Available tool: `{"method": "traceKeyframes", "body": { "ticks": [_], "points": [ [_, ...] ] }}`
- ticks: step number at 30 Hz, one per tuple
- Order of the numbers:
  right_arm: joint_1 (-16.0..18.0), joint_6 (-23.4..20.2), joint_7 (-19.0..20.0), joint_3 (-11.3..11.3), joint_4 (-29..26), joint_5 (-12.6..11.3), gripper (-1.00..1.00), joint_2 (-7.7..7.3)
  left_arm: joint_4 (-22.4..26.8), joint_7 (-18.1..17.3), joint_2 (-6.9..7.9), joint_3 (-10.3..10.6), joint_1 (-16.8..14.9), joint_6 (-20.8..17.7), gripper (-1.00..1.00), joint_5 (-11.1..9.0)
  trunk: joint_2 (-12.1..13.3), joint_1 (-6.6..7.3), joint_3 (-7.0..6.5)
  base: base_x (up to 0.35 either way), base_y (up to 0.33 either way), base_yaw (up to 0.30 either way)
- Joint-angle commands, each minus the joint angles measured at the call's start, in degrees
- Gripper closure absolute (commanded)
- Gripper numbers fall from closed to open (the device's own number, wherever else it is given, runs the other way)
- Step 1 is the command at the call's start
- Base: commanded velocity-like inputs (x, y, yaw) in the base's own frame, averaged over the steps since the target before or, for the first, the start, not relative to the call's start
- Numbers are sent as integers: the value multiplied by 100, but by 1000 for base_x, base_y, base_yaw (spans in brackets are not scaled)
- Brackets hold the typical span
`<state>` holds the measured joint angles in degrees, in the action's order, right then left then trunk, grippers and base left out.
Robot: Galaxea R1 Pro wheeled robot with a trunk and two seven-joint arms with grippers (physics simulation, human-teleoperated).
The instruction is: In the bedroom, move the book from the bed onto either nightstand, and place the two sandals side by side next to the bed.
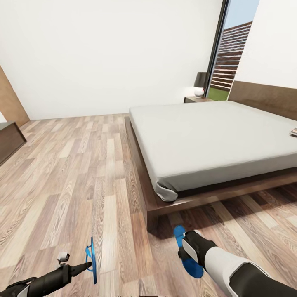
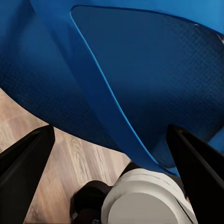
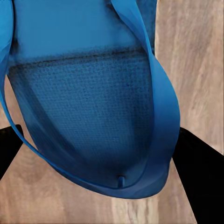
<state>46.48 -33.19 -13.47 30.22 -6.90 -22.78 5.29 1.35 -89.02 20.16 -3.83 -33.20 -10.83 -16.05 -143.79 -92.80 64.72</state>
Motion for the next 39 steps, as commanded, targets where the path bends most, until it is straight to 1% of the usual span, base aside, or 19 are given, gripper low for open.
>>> {"method": "traceKeyframes", "body": {
  "ticks": [1, 2, 5, 8, 12, 15, 17, 20, 24, 27, 32, 39],
  "points": [
    [1, -83, -40, 17, -157, -100, 100, -88, 6, -19, 2, -44, -2, -67, 100, 36, -4, -1, 28, 0, 0, 0],
    [-1, -124, -42, -2, -254, -122, 100, -162, 9, -19, 3, -45, -2, -74, 100, 34, -5, -4, 50, 0, 0, 0],
    [-18, -178, -70, -34, -385, -150, 100, -280, 18, -19, 3, -55, -2, -82, 100, 33, -9, -12, 116, 0, 0, 0],
    [-3, -205, -85, -52, -426, -154, 100, -344, 25, -19, -7, -62, -2, -88, 100, 32, -13, -19, 183, 0, 0, 0],
    [13, -335, -98, -58, -441, -159, 100, -376, 92, -19, -18, -64, -2, -120, 100, 30, -18, -30, 272, 0, 0, 0],
    [34, -436, -106, -65, -443, -164, 100, -426, 332, -19, -14, -74, -2, -284, 100, 25, -22, -37, 338, 0, 0, 0],
    [94, -472, -114, -68, -443, -165, 100, -500, 636, -19, -25, -126, -2, -509, 100, 24, -25, -42, 382, 0, 0, 0],
    [197, -507, -119, -101, -444, -161, 100, -555, 932, -23, -115, -198, -2, -666, 100, 12, -29, -50, 449, 0, 0, 0],
    [314, -536, -125, -209, -444, -158, 100, -576, 1075, -27, -235, -232, -2, -774, 100, -21, -34, -61, 537, 0, 0, 0],
    [399, -610, -128, -239, -444, -157, 100, -580, 1106, -32, -274, -241, -2, -808, 100, -27, -38, -68, 604, 0, 0, 0],
    [475, -682, -129, -262, -444, -161, 100, -582, 1119, -36, -254, -241, -2, -827, 100, -34, -45, -81, 715, 0, 0, 0],
    [539, -697, -188, -271, -473, -163, 100, -565, 1127, -37, -219, -246, -2, -958, 100, -38, -54, -99, 870, 0, 0, 0]
  ]
}}
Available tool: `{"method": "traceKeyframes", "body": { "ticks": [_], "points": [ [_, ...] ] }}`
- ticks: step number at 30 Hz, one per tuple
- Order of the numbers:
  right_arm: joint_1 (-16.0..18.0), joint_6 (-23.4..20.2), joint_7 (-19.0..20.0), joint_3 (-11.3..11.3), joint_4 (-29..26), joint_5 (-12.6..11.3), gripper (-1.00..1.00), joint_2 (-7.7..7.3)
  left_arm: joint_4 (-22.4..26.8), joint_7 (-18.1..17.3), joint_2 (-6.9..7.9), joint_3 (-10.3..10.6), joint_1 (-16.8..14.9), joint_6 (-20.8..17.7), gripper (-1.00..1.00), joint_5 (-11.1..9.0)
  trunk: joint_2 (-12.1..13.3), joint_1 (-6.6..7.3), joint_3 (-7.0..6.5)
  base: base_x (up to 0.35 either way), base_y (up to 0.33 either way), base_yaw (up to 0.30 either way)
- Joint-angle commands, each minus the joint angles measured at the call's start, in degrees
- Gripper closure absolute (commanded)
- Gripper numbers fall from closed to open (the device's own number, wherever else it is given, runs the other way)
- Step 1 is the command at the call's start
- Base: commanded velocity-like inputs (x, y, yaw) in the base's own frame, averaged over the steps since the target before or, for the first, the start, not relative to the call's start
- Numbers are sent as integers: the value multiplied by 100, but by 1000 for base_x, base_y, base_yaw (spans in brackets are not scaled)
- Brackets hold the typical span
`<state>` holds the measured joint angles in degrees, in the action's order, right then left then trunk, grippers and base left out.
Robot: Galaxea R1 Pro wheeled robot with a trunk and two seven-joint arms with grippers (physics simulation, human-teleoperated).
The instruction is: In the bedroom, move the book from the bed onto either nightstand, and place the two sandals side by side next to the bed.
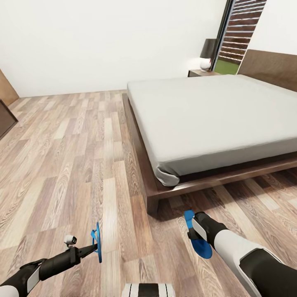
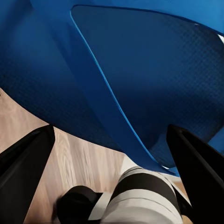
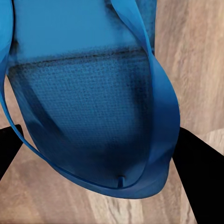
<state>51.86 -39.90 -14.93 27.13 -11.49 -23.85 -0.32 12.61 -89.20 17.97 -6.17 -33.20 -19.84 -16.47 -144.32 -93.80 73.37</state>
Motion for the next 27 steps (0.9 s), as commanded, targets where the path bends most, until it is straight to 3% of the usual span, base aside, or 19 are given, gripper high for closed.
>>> {"method": "traceKeyframes", "body": {
  "ticks": [1, 12, 27],
  "points": [
    [4, -25, -48, 38, -19, -59, 100, 8, 2, -18, -1, -10, -2, -69, 100, 4, -3, -1, 27, 0, 0, 0],
    [39, 29, -69, 38, -263, -60, 100, 59, 5, -18, -4, -7, -2, -98, 100, 4, -18, -30, 271, 0, 0, 0],
    [457, -35, -80, 38, -313, -52, 100, 237, 68, -22, 4, -12, -1, -99, 100, 1, -38, -68, 603, 0, 0, 0]
  ]
}}
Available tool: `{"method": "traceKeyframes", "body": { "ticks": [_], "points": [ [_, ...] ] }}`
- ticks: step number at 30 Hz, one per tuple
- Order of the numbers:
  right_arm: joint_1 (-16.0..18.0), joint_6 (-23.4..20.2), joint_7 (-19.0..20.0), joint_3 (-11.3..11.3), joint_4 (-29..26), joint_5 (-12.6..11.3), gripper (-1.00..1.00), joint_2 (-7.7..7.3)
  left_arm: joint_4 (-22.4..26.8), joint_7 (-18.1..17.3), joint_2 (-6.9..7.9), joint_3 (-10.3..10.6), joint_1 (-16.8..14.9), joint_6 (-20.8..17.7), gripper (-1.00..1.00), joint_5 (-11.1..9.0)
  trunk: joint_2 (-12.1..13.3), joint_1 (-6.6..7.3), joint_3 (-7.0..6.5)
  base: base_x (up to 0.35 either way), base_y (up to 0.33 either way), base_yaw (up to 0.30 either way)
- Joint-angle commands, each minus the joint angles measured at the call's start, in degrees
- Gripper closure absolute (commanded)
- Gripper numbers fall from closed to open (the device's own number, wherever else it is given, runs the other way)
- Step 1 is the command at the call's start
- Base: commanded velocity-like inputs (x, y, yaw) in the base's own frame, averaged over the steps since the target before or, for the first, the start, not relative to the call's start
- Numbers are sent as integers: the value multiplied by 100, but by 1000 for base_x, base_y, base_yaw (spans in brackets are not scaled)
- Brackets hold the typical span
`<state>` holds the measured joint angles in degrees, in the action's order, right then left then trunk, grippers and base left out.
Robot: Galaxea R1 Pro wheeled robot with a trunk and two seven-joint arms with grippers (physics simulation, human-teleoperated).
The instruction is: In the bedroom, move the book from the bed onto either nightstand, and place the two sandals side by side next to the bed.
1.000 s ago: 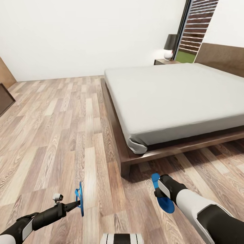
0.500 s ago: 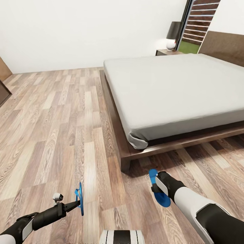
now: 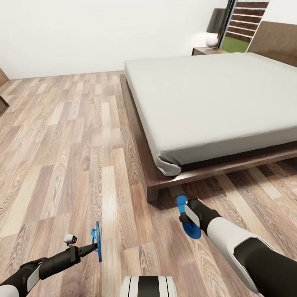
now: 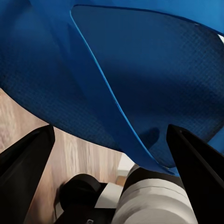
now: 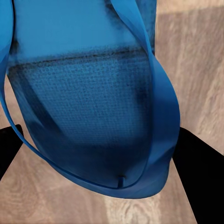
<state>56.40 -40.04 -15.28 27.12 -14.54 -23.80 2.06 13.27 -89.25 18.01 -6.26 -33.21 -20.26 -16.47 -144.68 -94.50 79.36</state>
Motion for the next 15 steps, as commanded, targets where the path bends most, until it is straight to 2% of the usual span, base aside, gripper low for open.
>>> {"method": "traceKeyframes", "body": {
  "ticks": [1, 15],
  "points": [
    [11, -21, -50, 39, -7, -56, 100, 0, 43, -19, 0, 2, -1, -57, 100, -2, -3, -1, 27, 0, 0, 0],
    [81, -21, -115, 39, -7, -55, 100, 5, 140, -22, -13, 19, -1, -57, 100, -14, -22, -37, 337, 0, 0, 0]
  ]
}}
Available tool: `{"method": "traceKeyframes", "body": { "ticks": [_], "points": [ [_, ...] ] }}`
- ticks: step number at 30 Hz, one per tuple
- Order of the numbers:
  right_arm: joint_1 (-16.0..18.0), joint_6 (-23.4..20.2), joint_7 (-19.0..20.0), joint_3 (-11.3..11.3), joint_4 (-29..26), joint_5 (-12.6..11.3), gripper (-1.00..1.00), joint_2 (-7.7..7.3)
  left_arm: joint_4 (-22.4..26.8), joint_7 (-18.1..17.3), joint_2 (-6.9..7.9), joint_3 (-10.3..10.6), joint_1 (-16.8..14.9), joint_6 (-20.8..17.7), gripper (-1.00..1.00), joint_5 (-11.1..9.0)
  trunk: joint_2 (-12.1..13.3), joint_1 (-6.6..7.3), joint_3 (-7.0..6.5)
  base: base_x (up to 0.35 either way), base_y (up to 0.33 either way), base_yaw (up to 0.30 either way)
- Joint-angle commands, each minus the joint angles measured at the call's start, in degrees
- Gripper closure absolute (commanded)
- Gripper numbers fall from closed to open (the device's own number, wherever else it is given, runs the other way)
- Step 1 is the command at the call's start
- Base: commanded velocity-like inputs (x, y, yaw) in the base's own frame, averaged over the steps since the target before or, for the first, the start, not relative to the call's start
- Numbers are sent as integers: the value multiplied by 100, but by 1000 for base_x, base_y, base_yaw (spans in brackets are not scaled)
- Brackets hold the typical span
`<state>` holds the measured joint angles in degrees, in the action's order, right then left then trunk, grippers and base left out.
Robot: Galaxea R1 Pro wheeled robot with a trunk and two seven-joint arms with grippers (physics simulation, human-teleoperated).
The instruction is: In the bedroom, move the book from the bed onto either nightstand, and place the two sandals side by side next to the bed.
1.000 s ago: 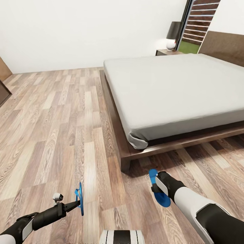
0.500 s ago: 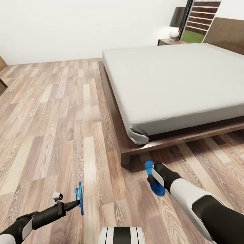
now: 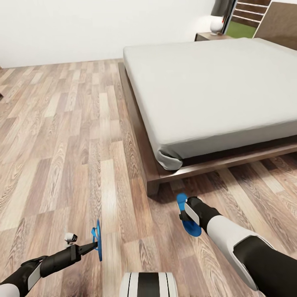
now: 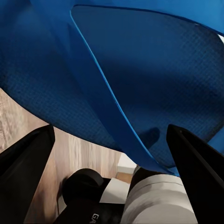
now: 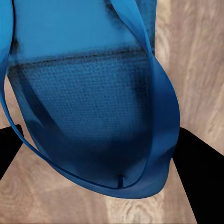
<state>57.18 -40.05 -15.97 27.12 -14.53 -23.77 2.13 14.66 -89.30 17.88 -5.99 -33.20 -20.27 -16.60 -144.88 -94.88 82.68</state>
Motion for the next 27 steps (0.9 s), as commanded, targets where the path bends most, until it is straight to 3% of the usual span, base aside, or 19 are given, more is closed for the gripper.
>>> {"method": "traceKeyframes", "body": {
  "ticks": [1, 27],
  "points": [
    [6, -21, -46, 39, -7, -58, 100, -2, 1, -18, -1, -7, -2, -56, 100, -1, -3, -1, 26, 0, 0, 0],
    [82, -21, -46, 36, -7, -56, 100, -20, 1, -18, 14, -21, 0, -56, 100, -1, -38, -68, 602, 0, 0, 0]
  ]
}}
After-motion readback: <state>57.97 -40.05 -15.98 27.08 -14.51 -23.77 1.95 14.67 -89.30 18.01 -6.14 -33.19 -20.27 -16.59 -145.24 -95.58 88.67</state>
